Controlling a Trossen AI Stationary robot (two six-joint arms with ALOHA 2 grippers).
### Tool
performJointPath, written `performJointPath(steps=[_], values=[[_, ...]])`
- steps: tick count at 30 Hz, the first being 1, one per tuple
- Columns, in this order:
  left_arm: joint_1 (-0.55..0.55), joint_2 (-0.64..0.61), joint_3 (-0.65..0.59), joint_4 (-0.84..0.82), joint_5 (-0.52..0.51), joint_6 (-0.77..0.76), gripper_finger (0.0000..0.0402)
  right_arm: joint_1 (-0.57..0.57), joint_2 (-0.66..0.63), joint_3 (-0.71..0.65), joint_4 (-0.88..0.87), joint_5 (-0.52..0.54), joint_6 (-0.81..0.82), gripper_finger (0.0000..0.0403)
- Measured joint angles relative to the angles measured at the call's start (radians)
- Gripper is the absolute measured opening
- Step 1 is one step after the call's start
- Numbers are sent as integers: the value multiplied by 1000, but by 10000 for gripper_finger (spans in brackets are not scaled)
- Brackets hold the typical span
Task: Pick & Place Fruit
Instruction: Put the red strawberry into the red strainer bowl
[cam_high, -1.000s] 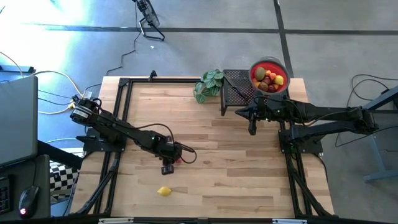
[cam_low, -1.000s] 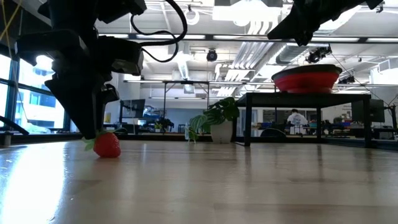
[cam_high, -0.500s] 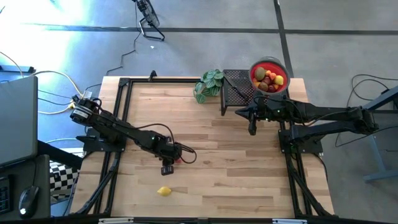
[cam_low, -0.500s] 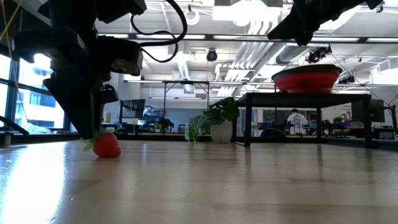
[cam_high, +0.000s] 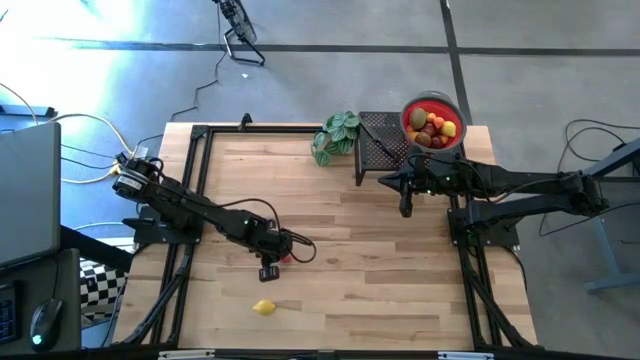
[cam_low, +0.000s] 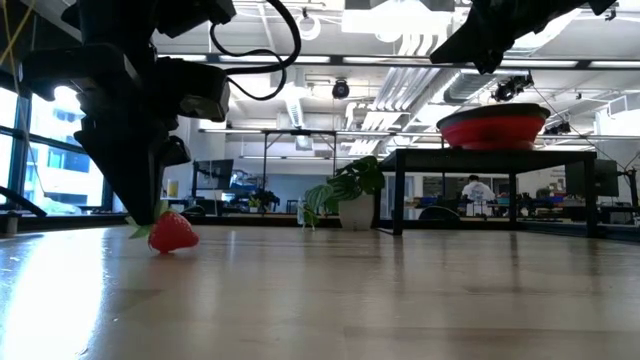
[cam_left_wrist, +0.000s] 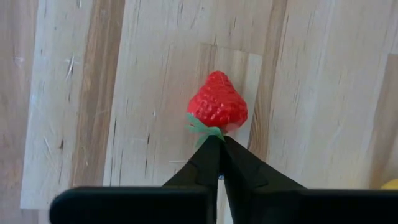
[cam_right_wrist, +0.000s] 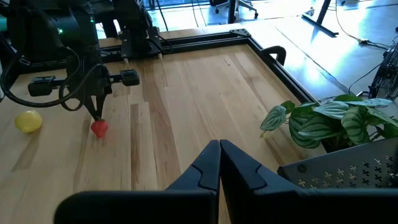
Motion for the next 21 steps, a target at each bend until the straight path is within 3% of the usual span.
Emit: performJointPath(steps=[12, 21], values=[[38, -2, 23, -1, -18, 59, 2, 0, 0, 0, 0, -4, -5, 2], [180, -2, 160, -67, 5, 275, 1, 0, 0, 0, 0, -91, -32, 2]])
